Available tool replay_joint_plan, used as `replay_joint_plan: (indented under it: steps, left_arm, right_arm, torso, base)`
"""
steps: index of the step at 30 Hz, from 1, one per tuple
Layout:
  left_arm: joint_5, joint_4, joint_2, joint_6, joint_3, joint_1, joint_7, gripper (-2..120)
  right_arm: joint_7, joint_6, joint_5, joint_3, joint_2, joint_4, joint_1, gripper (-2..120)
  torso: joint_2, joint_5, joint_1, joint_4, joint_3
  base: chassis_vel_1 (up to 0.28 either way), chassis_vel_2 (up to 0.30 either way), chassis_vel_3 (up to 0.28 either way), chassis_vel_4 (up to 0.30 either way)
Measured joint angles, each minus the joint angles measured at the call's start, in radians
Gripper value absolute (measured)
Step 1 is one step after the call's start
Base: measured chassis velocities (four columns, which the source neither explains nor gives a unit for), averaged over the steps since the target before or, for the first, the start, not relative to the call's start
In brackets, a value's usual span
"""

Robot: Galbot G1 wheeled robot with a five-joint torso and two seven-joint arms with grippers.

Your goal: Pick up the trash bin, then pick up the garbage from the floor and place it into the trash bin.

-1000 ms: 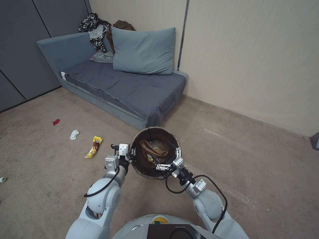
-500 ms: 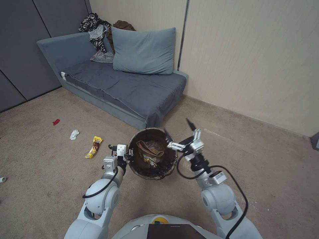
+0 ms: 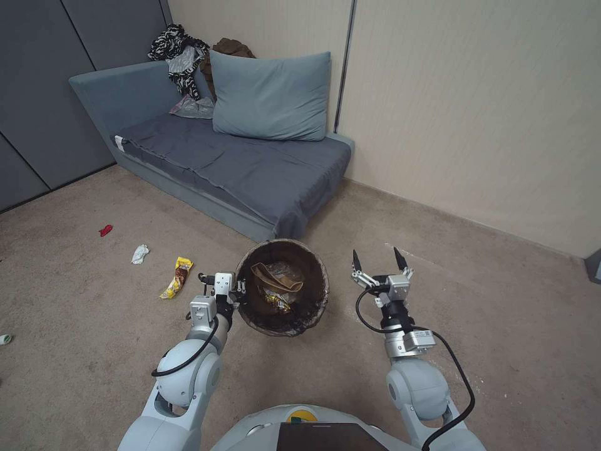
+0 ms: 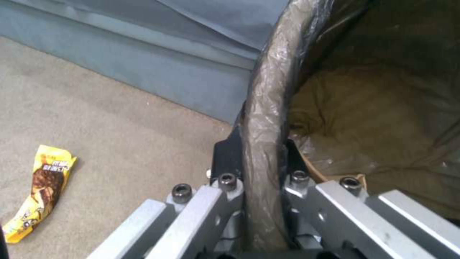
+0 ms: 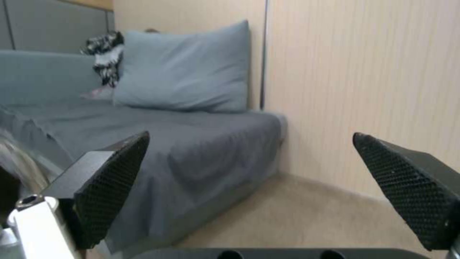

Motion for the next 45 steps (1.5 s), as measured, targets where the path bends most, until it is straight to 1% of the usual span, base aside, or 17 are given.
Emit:
replay_joint_plan:
  steps: [2, 8, 17, 25, 45]
  left_arm:
    - [-0.007, -0.001, 0.001, -0.003, -0.003, 0.000, -0.004, 3]
    - [-0.016, -0.004, 0.001, -0.004, -0.005, 0.000, -0.006, 3]
    - [-0.019, -0.010, 0.000, -0.006, -0.004, 0.000, -0.005, 3]
    - [-0.019, -0.011, 0.001, -0.010, -0.005, 0.000, -0.004, 3]
    - [-0.025, -0.013, 0.000, -0.013, -0.017, -0.001, -0.003, 3]
  right_arm:
    - [0.012, 0.015, 0.015, 0.012, 0.004, -0.081, 0.001, 100]
    - [0.014, 0.019, 0.025, 0.012, 0.009, -0.111, 0.004, 100]
    - [0.008, 0.033, 0.036, 0.011, 0.008, -0.113, 0.015, 100]
    - [0.003, 0.042, 0.037, 0.014, 0.008, -0.102, 0.015, 100]
    - [-0.002, 0.049, 0.038, 0.017, 0.008, -0.101, 0.028, 100]
  torso:
    - [0.000, 0.0001, 0.000, 0.0002, 0.000]
    - [0.000, 0.0001, 0.000, 0.0002, 0.000]
    - [0.000, 0.0000, 0.000, 0.0001, 0.000]
    - [0.000, -0.0001, 0.000, 0.0001, 0.000]
    - [0.000, -0.0001, 0.000, 0.0002, 0.000]
  base:
    - [0.000, 0.000, 0.000, 0.000]
    - [0.000, 0.000, 0.000, 0.000]
    - [0.000, 0.000, 0.000, 0.000]
    - [0.069, 0.066, 0.063, 0.072]
    - [0.108, 0.111, 0.118, 0.118]
